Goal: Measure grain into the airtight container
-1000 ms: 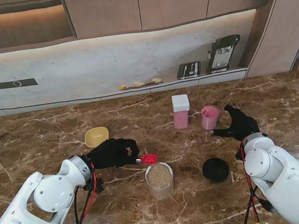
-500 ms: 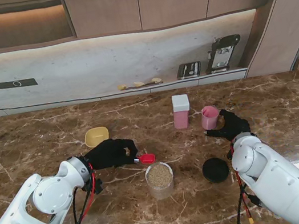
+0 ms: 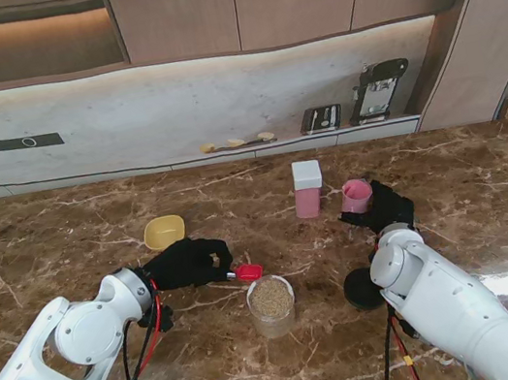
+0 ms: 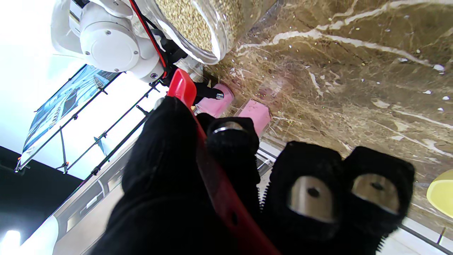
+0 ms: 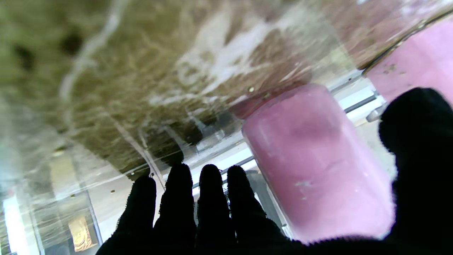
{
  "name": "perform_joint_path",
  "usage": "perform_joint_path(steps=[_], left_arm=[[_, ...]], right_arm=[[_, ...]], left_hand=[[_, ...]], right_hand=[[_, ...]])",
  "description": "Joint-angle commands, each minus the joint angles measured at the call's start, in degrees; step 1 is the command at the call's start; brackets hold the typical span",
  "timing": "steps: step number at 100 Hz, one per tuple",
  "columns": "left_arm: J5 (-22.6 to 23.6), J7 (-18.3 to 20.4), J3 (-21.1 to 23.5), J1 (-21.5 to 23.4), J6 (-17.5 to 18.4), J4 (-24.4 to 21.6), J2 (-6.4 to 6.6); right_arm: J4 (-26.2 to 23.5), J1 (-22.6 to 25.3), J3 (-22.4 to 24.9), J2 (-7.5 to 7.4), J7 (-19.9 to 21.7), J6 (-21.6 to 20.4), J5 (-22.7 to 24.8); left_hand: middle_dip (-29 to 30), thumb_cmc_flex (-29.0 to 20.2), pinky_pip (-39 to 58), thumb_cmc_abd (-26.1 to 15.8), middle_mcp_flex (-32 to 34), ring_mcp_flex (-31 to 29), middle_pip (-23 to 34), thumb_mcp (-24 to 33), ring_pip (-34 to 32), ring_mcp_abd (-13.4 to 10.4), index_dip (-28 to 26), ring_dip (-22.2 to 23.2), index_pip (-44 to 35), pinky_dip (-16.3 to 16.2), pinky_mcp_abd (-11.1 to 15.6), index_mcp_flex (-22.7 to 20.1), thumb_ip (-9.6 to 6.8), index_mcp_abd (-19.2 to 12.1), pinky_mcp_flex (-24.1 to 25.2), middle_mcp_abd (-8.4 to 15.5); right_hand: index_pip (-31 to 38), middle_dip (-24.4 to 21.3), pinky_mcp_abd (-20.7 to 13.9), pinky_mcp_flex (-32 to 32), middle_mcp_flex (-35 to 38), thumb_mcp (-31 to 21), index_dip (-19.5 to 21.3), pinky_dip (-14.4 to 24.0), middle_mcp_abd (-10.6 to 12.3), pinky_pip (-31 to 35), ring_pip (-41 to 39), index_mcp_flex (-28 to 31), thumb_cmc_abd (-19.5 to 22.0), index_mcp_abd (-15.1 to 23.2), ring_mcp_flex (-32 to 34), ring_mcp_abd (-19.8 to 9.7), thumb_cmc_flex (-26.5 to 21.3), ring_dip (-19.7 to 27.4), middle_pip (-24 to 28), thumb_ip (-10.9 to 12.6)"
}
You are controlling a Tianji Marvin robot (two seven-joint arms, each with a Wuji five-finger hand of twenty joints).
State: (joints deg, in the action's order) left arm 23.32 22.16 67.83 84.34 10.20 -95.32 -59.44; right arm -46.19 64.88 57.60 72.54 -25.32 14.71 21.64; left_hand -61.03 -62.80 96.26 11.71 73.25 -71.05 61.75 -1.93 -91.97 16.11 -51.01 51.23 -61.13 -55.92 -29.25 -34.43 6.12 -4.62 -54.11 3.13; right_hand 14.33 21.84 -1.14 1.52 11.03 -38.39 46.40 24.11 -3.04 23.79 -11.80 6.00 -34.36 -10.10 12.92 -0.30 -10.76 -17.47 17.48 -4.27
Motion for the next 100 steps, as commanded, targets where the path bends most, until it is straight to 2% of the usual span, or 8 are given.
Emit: perform_joint_path(steps=[1, 14, 37, 50, 75, 87, 95, 100], left_arm=[[0.23, 0.23, 0.08, 0.52, -0.35, -0.25, 0.09], [0.16, 0.49, 0.27, 0.71, -0.55, -0.41, 0.14], [0.18, 0.44, 0.48, 1.05, -0.75, -0.53, 0.12], [-0.07, -0.12, 0.35, 1.18, -0.77, -0.43, -0.01], [-0.34, 0.17, 0.08, 0.88, -0.46, -0.18, 0.05], [-0.37, 0.21, 0.0, 0.75, -0.29, -0.04, 0.06], [-0.41, 0.22, -0.08, 0.72, -0.32, 0.01, 0.06], [-0.47, 0.27, -0.11, 0.76, -0.36, -0.02, 0.06]], right_arm=[[1.41, -0.25, -0.11, 1.44, -0.11, -0.61, -0.75], [3.65, -1.11, -0.23, 2.39, -3.31, -1.2, -0.96], [1.46, 0.6, 1.78, 1.47, -3.11, -1.5, 0.1], [0.42, 1.74, 3.21, 0.98, -3.52, -1.78, 1.09], [-1.28, 3.25, 5.39, 0.31, -3.72, -1.67, 2.19], [-1.7, 3.55, 6.17, 0.3, -3.53, -2.43, 1.58], [-2.59, 3.92, 6.34, -0.19, -1.4, -3.17, 1.35], [-2.72, 3.9, 6.31, -0.29, -0.36, -3.71, 0.82]], left_hand=[[-0.45, -2.78, 9.12, -1.93, 2.45, -1.5, -0.3, 1.42, -3.0, 0.61, -2.44, -0.16, -1.94, -0.65, 1.04, -3.0, -1.42, -9.01, -0.8, 4.47], [-0.44, -2.71, 9.11, -1.89, 2.62, -1.5, -0.39, 1.42, -3.0, 0.61, -2.39, -0.15, -1.9, -0.66, 1.16, -2.99, -1.44, -8.93, -0.78, 4.3], [-0.46, -2.56, 9.12, -1.87, 2.73, -1.51, -0.49, 1.41, -2.99, 0.61, -2.27, -0.13, -1.86, -0.66, 1.2, -3.0, -1.44, -8.89, -0.78, 4.35], [-0.46, -2.51, 9.12, -1.76, 2.8, -1.51, -0.55, 1.41, -2.99, 0.61, -2.14, -0.13, -1.88, -0.67, 1.2, -3.12, -1.45, -8.81, -0.78, 4.26], [-0.47, -2.45, 9.1, -1.79, 2.86, -1.51, -0.65, 1.5, -2.99, 0.61, -2.01, -0.12, -1.96, -0.61, 1.49, -2.95, -1.48, -8.81, -0.83, 4.36], [-0.49, -2.36, 9.11, -1.82, 2.87, -1.51, -0.66, 1.49, -2.98, 0.61, -1.89, -0.11, -1.93, -0.59, 1.53, -2.91, -1.46, -8.8, -0.83, 4.36], [-0.5, -2.33, 9.12, -1.83, 2.87, -1.51, -0.67, 1.48, -2.98, 0.61, -1.88, -0.11, -1.98, -0.58, 1.55, -2.91, -1.45, -8.83, -0.82, 4.36], [-0.51, -2.35, 9.13, -1.82, 2.87, -1.51, -0.67, 1.51, -2.98, 0.61, -1.86, -0.11, -2.0, -0.57, 1.55, -2.9, -1.46, -8.8, -0.82, 4.36]], right_hand=[[0.66, 1.68, 1.09, -2.56, -1.19, -0.73, 1.47, 1.9, 1.09, 3.32, -0.66, -0.38, -0.84, 1.09, 0.71, -1.69, 2.72, -1.51, 2.01, -2.61], [1.73, 2.04, 1.6, -3.72, 0.24, 0.42, 1.68, 2.64, 1.32, 4.01, -2.24, 2.12, -0.8, 1.9, 2.2, -1.64, -1.65, -1.87, 5.4, -2.06], [2.61, 1.14, 2.61, -6.07, 3.95, 1.14, 0.55, 3.23, 1.6, 5.14, -4.24, 4.91, 1.91, 2.64, 6.63, -1.56, -13.65, -2.16, 7.02, 0.3], [3.41, 0.4, 2.97, -7.48, 5.54, -14.43, -2.32, 3.02, 1.8, 6.42, -4.72, 6.01, 0.04, 3.01, 8.59, -1.5, -11.78, -2.17, 7.05, -3.13], [4.47, 0.24, 3.14, -8.06, 6.35, -23.23, -3.92, 2.89, 1.91, 7.27, -5.06, 6.25, 0.77, 3.25, 9.34, -1.46, -12.02, -2.27, 7.29, -2.7], [3.85, 0.02, 3.32, -7.81, 5.92, -25.77, -5.69, 2.63, 1.82, 7.35, -4.86, 5.36, -1.45, 2.81, 9.13, -1.49, -13.17, -2.2, 6.87, -2.33], [1.53, -0.56, 3.46, -5.83, 3.29, -19.7, -7.61, 2.22, 1.47, 6.32, -3.51, 2.93, -8.72, 1.57, 6.97, -1.28, -12.45, -1.8, 5.16, -3.95], [-0.1, -0.69, 2.96, -4.68, 1.0, -21.88, -8.13, 2.27, 1.22, 5.29, -2.51, 0.89, -14.46, 0.65, 5.44, -1.26, -9.19, -1.73, 4.17, -5.66]])
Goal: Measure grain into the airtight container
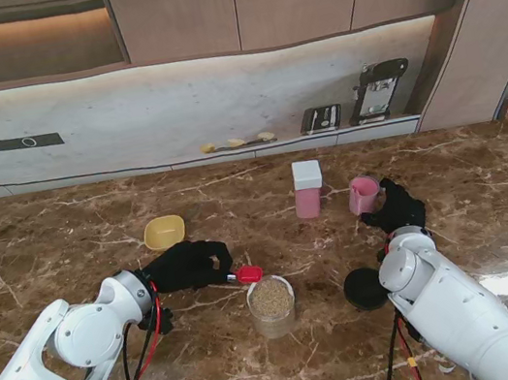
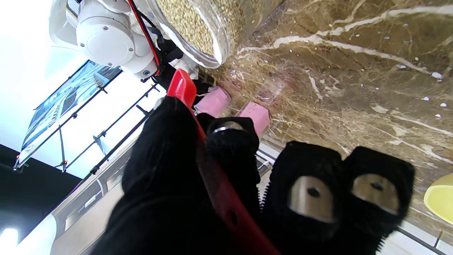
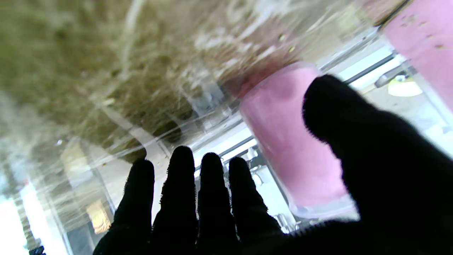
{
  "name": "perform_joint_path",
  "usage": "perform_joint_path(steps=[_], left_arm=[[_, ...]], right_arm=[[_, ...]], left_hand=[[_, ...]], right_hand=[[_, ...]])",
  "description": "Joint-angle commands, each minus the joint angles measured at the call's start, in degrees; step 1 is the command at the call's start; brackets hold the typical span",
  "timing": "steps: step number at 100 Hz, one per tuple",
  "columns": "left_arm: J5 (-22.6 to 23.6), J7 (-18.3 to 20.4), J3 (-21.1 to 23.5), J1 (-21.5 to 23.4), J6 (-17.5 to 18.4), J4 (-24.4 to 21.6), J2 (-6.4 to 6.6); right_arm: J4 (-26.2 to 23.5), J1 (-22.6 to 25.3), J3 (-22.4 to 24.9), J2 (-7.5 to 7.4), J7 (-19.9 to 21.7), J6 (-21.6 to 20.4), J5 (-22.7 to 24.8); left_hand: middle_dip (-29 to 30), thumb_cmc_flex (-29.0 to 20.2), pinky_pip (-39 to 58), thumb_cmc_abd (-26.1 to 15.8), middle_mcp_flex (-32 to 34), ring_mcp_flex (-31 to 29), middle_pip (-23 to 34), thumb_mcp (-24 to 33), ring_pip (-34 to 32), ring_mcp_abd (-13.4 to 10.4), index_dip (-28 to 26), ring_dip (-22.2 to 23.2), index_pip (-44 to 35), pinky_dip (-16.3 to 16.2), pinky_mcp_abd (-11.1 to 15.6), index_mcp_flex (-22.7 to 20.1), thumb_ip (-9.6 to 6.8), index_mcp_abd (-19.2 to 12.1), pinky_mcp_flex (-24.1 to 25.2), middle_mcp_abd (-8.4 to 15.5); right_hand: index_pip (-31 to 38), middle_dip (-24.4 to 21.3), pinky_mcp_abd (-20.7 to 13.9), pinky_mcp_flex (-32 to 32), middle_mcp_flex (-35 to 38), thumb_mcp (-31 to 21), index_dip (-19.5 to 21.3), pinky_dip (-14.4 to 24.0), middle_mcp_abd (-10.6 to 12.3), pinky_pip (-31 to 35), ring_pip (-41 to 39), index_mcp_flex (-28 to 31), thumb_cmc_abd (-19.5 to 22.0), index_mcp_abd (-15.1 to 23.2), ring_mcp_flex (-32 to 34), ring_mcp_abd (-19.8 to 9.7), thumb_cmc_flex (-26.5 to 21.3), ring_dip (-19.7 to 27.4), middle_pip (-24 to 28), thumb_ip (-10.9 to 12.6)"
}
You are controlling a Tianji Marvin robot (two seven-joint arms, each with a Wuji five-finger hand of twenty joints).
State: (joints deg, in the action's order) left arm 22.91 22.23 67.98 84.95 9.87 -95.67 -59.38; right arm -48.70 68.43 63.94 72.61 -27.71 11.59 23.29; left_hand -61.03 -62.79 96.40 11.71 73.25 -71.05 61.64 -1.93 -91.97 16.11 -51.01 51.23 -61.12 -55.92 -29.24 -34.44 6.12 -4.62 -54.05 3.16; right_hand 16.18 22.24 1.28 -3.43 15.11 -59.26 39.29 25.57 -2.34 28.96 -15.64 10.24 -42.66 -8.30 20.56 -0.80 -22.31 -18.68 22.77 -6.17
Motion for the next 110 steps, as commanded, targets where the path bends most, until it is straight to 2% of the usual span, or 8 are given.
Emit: perform_joint_path(steps=[1, 8, 16, 37, 47, 62, 79, 110], left_arm=[[-0.06, 0.2, -0.27, 0.15, -0.03, 0.33, 0.0], [-0.07, 0.19, -0.32, 0.18, -0.03, 0.36, 0.0], [-0.16, 0.31, -0.36, 0.22, -0.25, 0.31, 0.02], [-0.14, 0.45, -0.1, 0.43, -0.49, 0.01, 0.04], [-0.04, 0.45, 0.19, 0.64, -0.55, -0.19, 0.05], [0.25, 0.57, 0.73, 1.22, -0.6, -0.76, 0.11], [0.65, 0.93, 1.34, 1.68, -0.74, -1.18, 0.22], [0.68, 0.85, 1.27, 1.63, -1.0, -1.16, 0.18]], right_arm=[[-0.2, 0.32, -0.05, -0.33, 2.15, -0.67, -1.01], [0.02, -0.07, -0.25, 0.01, 2.54, -0.76, -2.42], [0.12, -0.61, -0.65, 0.54, 2.76, -0.22, -3.94], [3.18, -3.44, -2.02, 3.32, -1.24, 1.95, -7.76], [5.81, -5.08, -2.45, 5.01, -3.94, 2.04, -9.9], [8.76, -6.74, -2.61, 6.58, -5.25, 1.01, -12.66], [10.67, -7.61, -2.29, 7.12, -4.71, 0.08, -14.23], [15.71, -9.85, -0.81, 8.66, -5.36, -1.04, -16.59]], left_hand=[[-0.51, -2.36, 8.99, -1.85, 2.87, -1.51, -0.57, 1.51, -2.98, 0.61, -1.84, -0.11, -2.01, -0.57, 1.55, -2.89, -1.46, -8.79, -0.88, 4.33], [-0.51, -2.38, 9.0, -1.84, 2.83, -1.51, -0.59, 1.53, -2.98, 0.61, -1.81, -0.11, -2.01, -0.56, 1.56, -2.88, -1.46, -8.85, -0.88, 4.34], [-0.52, -2.36, 9.0, -1.83, 2.83, -1.51, -0.59, 1.53, -2.98, 0.61, -1.77, -0.11, -2.01, -0.55, 1.56, -2.87, -1.45, -8.85, -0.87, 4.34], [-0.54, -2.39, 8.99, -1.89, 2.83, -1.51, -0.6, 1.57, -2.98, 0.61, -1.69, -0.1, -2.01, -0.53, 1.57, -2.81, -1.46, -8.85, -0.82, 4.34], [-0.55, -2.37, 8.98, -1.88, 2.83, -1.51, -0.61, 1.57, -2.98, 0.61, -1.67, -0.1, -2.02, -0.52, 1.57, -2.8, -1.45, -8.85, -0.8, 4.34], [-0.56, -2.35, 8.92, -1.87, 2.77, -1.5, -0.64, 1.55, -2.96, 0.61, -1.65, -0.1, -2.04, -0.52, 1.58, -2.8, -1.45, -8.83, -0.66, 4.31], [-0.57, -2.32, 8.92, -1.89, 2.78, -1.5, -0.65, 1.54, -2.91, 0.6, -1.66, -0.11, -2.06, -0.53, 1.57, -2.79, -1.44, -8.83, -0.65, 4.31], [-0.59, -2.18, 8.84, -1.92, 2.71, -1.49, -0.69, 1.51, -2.75, 0.56, -1.42, -0.13, -1.9, -0.56, 1.64, -2.64, -1.44, -8.49, -0.49, 4.33]], right_hand=[[-2.13, -1.08, 0.42, 0.51, -3.51, -1.88, -0.92, 0.85, 0.44, -0.12, 1.66, -3.77, -7.26, -1.28, -2.77, -0.89, 3.17, -0.43, -1.23, -4.13], [-5.46, -2.22, -0.38, 2.19, -5.46, -7.66, -0.54, 1.3, 0.14, -1.53, 2.86, -5.64, -13.18, -2.3, -5.51, -1.02, 8.6, -0.36, -4.12, -6.26], [-11.85, -3.02, -1.15, 3.41, -6.06, -10.35, -0.76, 2.11, -0.12, -2.67, 3.66, -4.15, -15.33, -2.82, -7.95, -1.19, 11.59, -0.4, -9.6, -7.3], [-16.73, 1.49, -2.46, 5.19, -7.78, -10.73, -2.45, 3.48, 0.11, -4.13, 4.15, -2.62, -15.29, -2.22, -11.54, -1.79, 13.46, -0.6, -17.18, -7.62], [-15.61, 4.73, -2.66, 5.33, -8.17, -10.87, -0.19, 3.94, 0.35, -4.41, 3.92, -2.98, -15.47, -1.52, -11.98, -1.95, 13.4, -0.68, -19.18, -7.63], [-10.5, 7.51, -2.76, 5.11, -7.75, -11.24, 7.56, 4.53, 1.25, -4.61, 3.5, -4.53, -16.55, 1.04, -11.6, -2.25, 12.51, -0.67, -17.85, -7.63], [-3.04, 5.47, -2.76, 5.12, -6.72, -11.28, 17.66, 4.73, 2.46, -4.81, 3.34, -6.3, -17.74, 7.97, -11.61, -2.49, 10.82, -0.44, -14.21, -7.51], [-2.26, 3.17, -2.46, 5.3, -5.72, -7.71, 17.55, 5.5, 3.63, -4.29, 3.2, 3.22, -13.26, 19.25, -11.31, -2.81, 7.49, -0.55, -9.21, -6.65]])
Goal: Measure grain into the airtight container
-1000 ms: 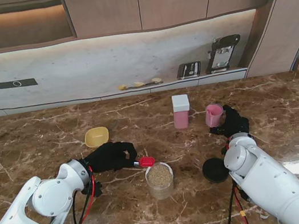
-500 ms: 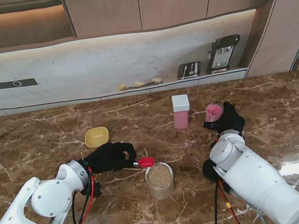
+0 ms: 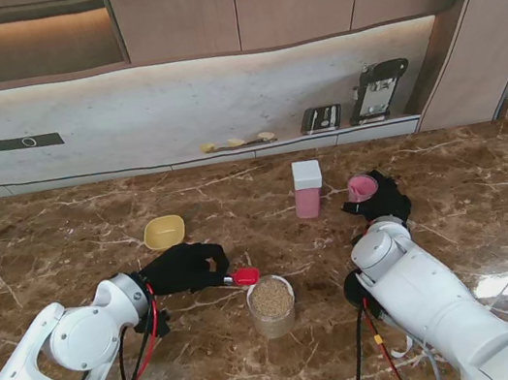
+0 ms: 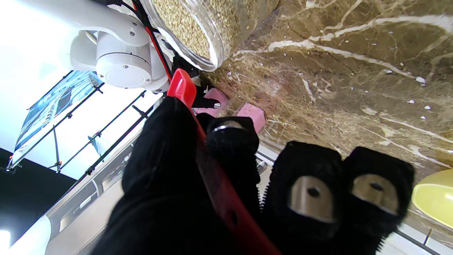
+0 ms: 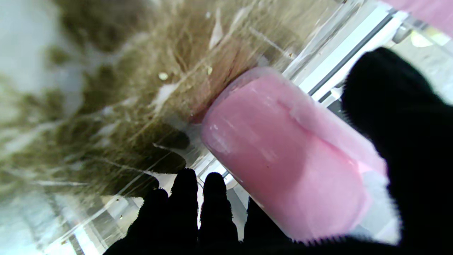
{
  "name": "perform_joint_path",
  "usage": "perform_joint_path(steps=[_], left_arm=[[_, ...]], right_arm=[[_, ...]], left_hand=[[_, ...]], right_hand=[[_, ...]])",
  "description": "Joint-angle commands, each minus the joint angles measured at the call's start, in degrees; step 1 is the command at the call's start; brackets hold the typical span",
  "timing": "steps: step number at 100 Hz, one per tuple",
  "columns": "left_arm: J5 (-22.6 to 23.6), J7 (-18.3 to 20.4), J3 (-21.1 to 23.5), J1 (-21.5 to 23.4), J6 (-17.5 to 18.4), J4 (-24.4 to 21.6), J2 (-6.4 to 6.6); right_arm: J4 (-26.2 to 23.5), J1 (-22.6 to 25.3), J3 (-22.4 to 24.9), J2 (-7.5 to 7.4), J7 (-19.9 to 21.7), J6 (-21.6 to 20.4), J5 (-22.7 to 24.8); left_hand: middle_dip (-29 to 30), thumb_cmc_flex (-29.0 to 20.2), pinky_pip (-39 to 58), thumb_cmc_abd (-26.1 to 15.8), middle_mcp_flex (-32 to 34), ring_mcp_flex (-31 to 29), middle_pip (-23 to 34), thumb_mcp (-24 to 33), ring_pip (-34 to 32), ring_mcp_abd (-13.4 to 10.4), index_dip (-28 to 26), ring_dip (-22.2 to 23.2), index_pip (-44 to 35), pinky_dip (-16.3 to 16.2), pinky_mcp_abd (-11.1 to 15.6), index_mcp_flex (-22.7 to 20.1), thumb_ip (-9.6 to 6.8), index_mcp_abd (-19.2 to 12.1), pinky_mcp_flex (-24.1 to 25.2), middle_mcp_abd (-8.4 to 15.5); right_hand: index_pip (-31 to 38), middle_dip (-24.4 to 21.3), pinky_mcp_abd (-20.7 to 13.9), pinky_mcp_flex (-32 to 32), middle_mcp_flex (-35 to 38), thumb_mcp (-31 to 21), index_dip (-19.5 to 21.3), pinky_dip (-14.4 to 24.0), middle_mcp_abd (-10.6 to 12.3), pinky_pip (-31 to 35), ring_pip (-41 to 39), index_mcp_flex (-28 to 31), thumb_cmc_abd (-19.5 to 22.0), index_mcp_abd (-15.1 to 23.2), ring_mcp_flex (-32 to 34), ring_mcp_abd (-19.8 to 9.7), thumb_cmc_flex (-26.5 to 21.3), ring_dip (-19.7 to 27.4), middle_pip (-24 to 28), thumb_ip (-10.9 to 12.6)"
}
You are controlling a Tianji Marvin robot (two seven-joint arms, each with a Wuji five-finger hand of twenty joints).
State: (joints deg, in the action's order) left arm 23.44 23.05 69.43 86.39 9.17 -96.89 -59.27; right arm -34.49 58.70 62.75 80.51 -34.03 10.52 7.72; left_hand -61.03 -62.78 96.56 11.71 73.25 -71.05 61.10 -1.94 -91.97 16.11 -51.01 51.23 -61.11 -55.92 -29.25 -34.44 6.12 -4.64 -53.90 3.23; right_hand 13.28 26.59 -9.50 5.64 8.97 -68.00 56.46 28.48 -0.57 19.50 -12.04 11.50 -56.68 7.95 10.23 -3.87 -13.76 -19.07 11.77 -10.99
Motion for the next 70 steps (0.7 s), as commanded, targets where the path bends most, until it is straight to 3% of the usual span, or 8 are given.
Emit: perform_joint_path(steps=[1, 26, 49, 53, 59, 70], left_arm=[[0.15, 0.03, -0.18, 0.2, -0.3, 0.05, 0.08], [0.42, 0.31, 0.25, 0.37, -0.48, -0.12, 0.15], [0.42, 0.18, 0.46, 0.72, -0.53, -0.21, 0.12], [0.4, 0.18, 0.49, 0.75, -0.53, -0.21, 0.12], [0.37, 0.13, 0.54, 0.79, -0.49, -0.17, 0.11], [0.35, -0.03, 0.58, 0.8, -0.31, -0.05, 0.08]], right_arm=[[1.64, -0.19, 0.46, 0.82, 0.93, -0.02, -1.1], [2.82, -0.8, 2.13, 1.44, 0.84, -0.42, -2.83], [0.84, 0.19, 2.75, 1.06, 1.11, 0.2, -3.36], [0.15, 0.54, 2.88, 0.88, 1.17, 0.12, -3.41], [-0.87, 1.06, 2.95, 0.52, 1.24, 0.12, -3.13], [-3.53, 2.29, 3.39, -0.34, 1.63, 0.42, -2.53]], left_hand=[[-0.59, -2.21, 8.68, -1.89, 2.69, -1.49, -0.16, 1.52, -2.75, 0.56, -1.43, -0.13, -1.94, -0.56, 1.64, -2.69, -1.45, -8.45, -0.64, 4.3], [-0.56, -2.14, 8.54, -1.95, 2.69, -1.5, -0.25, 1.53, -2.63, 0.51, -1.27, -0.13, -1.97, -0.57, 1.87, -2.58, -1.44, -8.58, -0.38, 4.4], [-0.57, -2.1, 8.51, -1.96, 2.68, -1.49, -0.27, 1.52, -2.48, 0.42, -1.15, -0.13, -2.02, -0.59, 1.96, -2.56, -1.43, -8.73, -0.33, 4.42], [-0.57, -2.09, 8.49, -1.95, 2.68, -1.5, -0.27, 1.52, -2.47, 0.42, -1.13, -0.13, -2.02, -0.59, 1.98, -2.56, -1.43, -8.77, -0.29, 4.42], [-0.57, -2.1, 8.48, -1.96, 2.68, -1.5, -0.27, 1.53, -2.47, 0.42, -1.09, -0.12, -2.02, -0.59, 2.0, -2.53, -1.44, -8.69, -0.27, 4.42], [-0.57, -2.1, 8.47, -1.9, 2.66, -1.5, -0.28, 1.53, -2.46, 0.41, -1.06, -0.1, -2.09, -0.6, 2.01, -2.6, -1.44, -8.73, -0.27, 4.47]], right_hand=[[0.76, -1.23, 8.32, -3.77, 0.47, 1.13, 0.38, 2.61, 1.92, 5.18, -0.41, 2.44, 0.95, 3.31, -0.97, 0.25, -1.15, -0.17, 1.98, -1.79], [9.02, -2.81, 7.95, -3.45, 1.24, 9.91, -1.65, 3.66, 3.51, 5.05, -0.5, 12.9, 12.43, 11.32, -0.56, -0.66, -7.12, -0.27, 8.36, 0.27], [21.17, -4.06, 7.47, -3.19, 5.52, 14.75, -5.69, 4.66, 5.3, 4.73, -0.82, 19.01, 20.63, 14.28, 0.42, -1.55, -10.42, -0.37, 10.89, 2.06], [23.55, -4.27, 7.37, -2.94, 6.1, 15.4, -9.17, 5.16, 5.54, 4.41, -0.76, 18.98, 21.49, 14.96, 0.51, -1.72, -10.71, -0.37, 10.76, 0.03], [24.67, -4.39, 7.33, -2.75, 7.05, 16.27, -10.53, 5.34, 5.95, 4.22, -0.79, 19.23, 22.05, 15.71, 0.84, -1.78, -11.19, -0.4, 10.69, -1.9], [25.84, -4.48, 7.34, -2.63, 9.28, 16.42, -11.88, 5.46, 6.32, 4.01, -0.87, 20.19, 21.79, 15.63, 1.78, -1.78, -12.23, -0.42, 10.74, -2.9]])
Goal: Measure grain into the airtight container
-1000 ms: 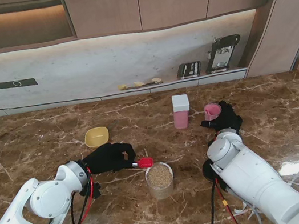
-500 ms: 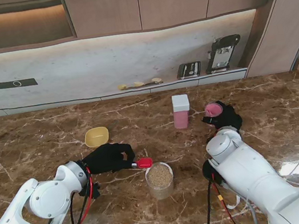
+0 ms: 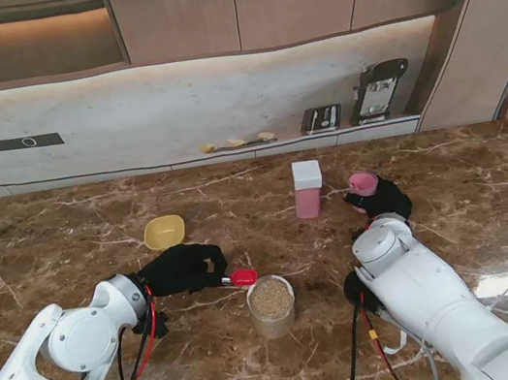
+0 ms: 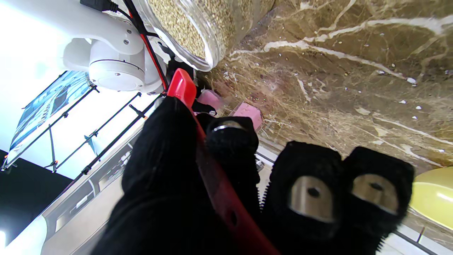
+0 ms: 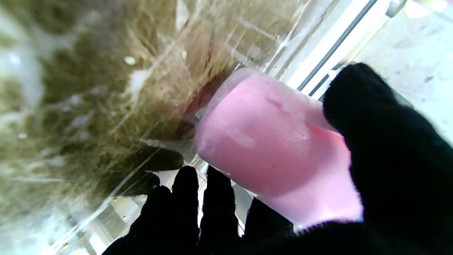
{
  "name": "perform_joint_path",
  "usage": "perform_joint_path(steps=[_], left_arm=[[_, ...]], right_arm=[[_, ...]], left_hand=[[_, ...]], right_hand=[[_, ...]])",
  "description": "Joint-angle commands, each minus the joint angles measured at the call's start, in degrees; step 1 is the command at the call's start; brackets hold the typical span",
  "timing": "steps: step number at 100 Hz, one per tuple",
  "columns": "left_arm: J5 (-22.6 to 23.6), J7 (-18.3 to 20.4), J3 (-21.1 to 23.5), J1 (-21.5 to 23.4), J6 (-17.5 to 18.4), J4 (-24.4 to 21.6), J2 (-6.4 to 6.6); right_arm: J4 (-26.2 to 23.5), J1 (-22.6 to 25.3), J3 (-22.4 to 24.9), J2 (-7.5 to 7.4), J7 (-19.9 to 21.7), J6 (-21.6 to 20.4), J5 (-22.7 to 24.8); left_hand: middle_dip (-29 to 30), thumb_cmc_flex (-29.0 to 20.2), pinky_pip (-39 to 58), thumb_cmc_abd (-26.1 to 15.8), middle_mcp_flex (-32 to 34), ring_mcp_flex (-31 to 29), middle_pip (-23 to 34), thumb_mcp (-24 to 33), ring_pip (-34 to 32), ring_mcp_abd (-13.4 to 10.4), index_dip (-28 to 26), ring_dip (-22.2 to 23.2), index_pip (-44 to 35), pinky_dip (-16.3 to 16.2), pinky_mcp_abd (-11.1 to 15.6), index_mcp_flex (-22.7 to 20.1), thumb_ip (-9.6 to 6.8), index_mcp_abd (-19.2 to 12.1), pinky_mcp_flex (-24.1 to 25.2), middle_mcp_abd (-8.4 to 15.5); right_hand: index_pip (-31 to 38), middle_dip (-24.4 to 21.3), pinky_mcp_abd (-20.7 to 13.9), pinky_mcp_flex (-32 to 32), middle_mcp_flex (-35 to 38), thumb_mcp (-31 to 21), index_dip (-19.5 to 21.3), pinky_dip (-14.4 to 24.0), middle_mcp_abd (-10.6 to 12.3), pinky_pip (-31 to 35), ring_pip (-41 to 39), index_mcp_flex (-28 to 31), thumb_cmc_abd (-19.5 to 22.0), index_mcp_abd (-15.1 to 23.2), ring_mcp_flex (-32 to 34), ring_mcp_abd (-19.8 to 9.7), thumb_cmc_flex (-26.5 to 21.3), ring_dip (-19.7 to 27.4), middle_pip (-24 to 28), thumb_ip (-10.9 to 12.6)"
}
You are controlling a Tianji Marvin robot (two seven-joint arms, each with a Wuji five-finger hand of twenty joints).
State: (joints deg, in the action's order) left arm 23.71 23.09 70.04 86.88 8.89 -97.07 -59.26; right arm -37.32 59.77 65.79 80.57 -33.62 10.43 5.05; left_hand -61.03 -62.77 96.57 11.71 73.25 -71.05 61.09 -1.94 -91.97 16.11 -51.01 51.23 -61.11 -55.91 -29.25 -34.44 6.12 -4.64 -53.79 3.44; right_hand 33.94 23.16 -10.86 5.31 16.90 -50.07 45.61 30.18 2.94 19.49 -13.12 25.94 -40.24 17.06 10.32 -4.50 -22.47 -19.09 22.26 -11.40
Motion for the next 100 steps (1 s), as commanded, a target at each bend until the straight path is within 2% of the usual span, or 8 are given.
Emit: perform_joint_path(steps=[1, 8, 49, 59, 66, 72, 76, 100], left_arm=[[0.05, -0.1, -0.03, 0.31, -0.02, 0.14, 0.06], [-0.23, -0.27, -0.06, 0.3, 0.04, 0.27, 0.0], [-0.27, -0.7, 0.01, 0.03, 0.95, 0.95, -0.06], [-0.22, -0.68, 0.16, -0.01, 1.23, 0.96, -0.04], [-0.22, -0.54, 0.31, 0.0, 1.3, 0.81, 0.0], [-0.14, -0.37, 0.53, 0.13, 1.39, 0.47, 0.05], [-0.12, -0.19, 0.65, 0.22, 1.4, 0.22, 0.09], [-0.05, 0.44, 0.75, 0.19, 1.4, -0.26, 0.22]], right_arm=[[-0.91, 1.32, 0.39, -0.49, 1.23, 0.51, 0.24], [-2.5, 2.12, 0.6, -1.08, 1.25, 0.36, 1.11], [-15.49, 9.08, 3.69, -4.8, 1.67, -1.13, 7.27], [-18.89, 11.25, 4.65, -5.61, 1.71, -1.8, 9.06], [-21.41, 12.92, 5.66, -6.16, 1.9, -2.69, 9.99], [-23.76, 14.45, 6.67, -6.54, 2.34, -3.29, 10.17], [-25.01, 15.34, 7.22, -6.82, 2.51, -3.82, 10.7], [-33.67, 20.94, 10.39, -8.14, 3.27, -6.42, 13.35]], left_hand=[[-0.57, -2.09, 8.46, -1.93, 2.66, -1.5, -0.27, 1.53, -2.46, 0.41, -1.04, -0.1, -2.07, -0.6, 2.01, -2.56, -1.44, -8.72, -0.37, 4.26], [-0.57, -2.1, 8.46, -1.95, 2.66, -1.5, -0.28, 1.55, -2.46, 0.41, -1.01, -0.1, -2.07, -0.61, 2.02, -2.56, -1.45, -8.64, -0.38, 4.26], [-0.58, -2.12, 8.46, -1.91, 2.68, -1.5, -0.25, 1.57, -2.44, 0.41, -0.8, -0.06, -2.19, -0.63, 2.02, -2.51, -1.46, -8.35, -0.38, 4.11], [-0.59, -2.13, 8.45, -1.92, 2.68, -1.5, -0.25, 1.58, -2.44, 0.41, -0.78, -0.05, -2.26, -0.63, 2.02, -2.54, -1.46, -8.33, -0.38, 4.11], [-0.59, -2.14, 8.44, -1.94, 2.68, -1.5, -0.25, 1.59, -2.43, 0.41, -0.74, -0.04, -2.24, -0.63, 2.02, -2.46, -1.46, -8.29, -0.36, 4.11], [-0.59, -2.16, 8.42, -1.93, 2.68, -1.51, -0.25, 1.6, -2.43, 0.41, -0.76, -0.04, -2.31, -0.64, 2.01, -2.51, -1.46, -8.34, -0.29, 4.11], [-0.59, -2.18, 8.41, -1.93, 2.68, -1.51, -0.25, 1.61, -2.43, 0.41, -0.74, -0.04, -2.31, -0.64, 2.01, -2.47, -1.46, -8.29, -0.29, 4.11], [-0.58, -2.2, 8.32, -1.96, 2.67, -1.51, -0.26, 1.58, -2.43, 0.41, -0.73, -0.02, -2.37, -0.66, 1.84, -2.44, -1.44, -8.29, -0.18, 4.12]], right_hand=[[5.5, -1.09, 8.71, -2.28, 1.65, -1.41, -1.28, 3.77, 2.87, 3.97, 0.22, 5.97, 5.32, 6.59, 1.84, -1.17, -3.73, -0.4, 0.2, -2.79], [8.53, -1.11, 8.55, -2.41, 4.13, -1.47, -4.35, 4.03, 3.34, 3.56, 0.22, 6.28, 4.78, 6.56, 2.82, -1.75, -4.47, -0.35, 0.02, -3.29], [17.64, -0.44, 9.34, -8.43, 21.14, -0.71, -6.53, 6.25, 3.93, 8.11, -3.03, 15.73, 0.74, 7.01, 12.96, -1.71, -9.29, -0.7, 1.23, -4.38], [18.25, 0.54, 9.93, -12.07, 24.32, -1.36, -6.86, 8.9, 3.29, 13.1, -5.15, 16.81, 0.31, 6.41, 17.18, -0.74, -9.13, -1.68, 1.49, -4.59], [18.38, 1.85, 12.81, -20.24, 28.57, -2.04, -7.3, 10.68, 2.4, 18.75, -10.02, 17.49, 0.13, 5.71, 27.57, 1.36, -9.15, -3.98, 2.84, -4.59], [18.58, 2.91, 13.79, -23.87, 31.89, -2.41, -8.1, 10.39, 1.74, 23.35, -12.61, 17.64, -0.12, 4.81, 32.63, 2.18, -9.23, -5.86, 3.33, -4.69], [19.18, 4.18, 14.46, -25.73, 34.03, -2.65, -8.64, 7.62, 1.66, 27.96, -14.18, 18.35, -0.18, 4.43, 35.59, 2.47, -9.33, -7.26, 3.49, -4.7], [19.25, 6.21, 15.44, -30.49, 40.68, -3.18, -9.38, 6.34, 1.79, 40.12, -18.93, 20.4, -0.51, 3.8, 41.59, 2.92, -9.63, -9.16, 5.35, -4.63]])
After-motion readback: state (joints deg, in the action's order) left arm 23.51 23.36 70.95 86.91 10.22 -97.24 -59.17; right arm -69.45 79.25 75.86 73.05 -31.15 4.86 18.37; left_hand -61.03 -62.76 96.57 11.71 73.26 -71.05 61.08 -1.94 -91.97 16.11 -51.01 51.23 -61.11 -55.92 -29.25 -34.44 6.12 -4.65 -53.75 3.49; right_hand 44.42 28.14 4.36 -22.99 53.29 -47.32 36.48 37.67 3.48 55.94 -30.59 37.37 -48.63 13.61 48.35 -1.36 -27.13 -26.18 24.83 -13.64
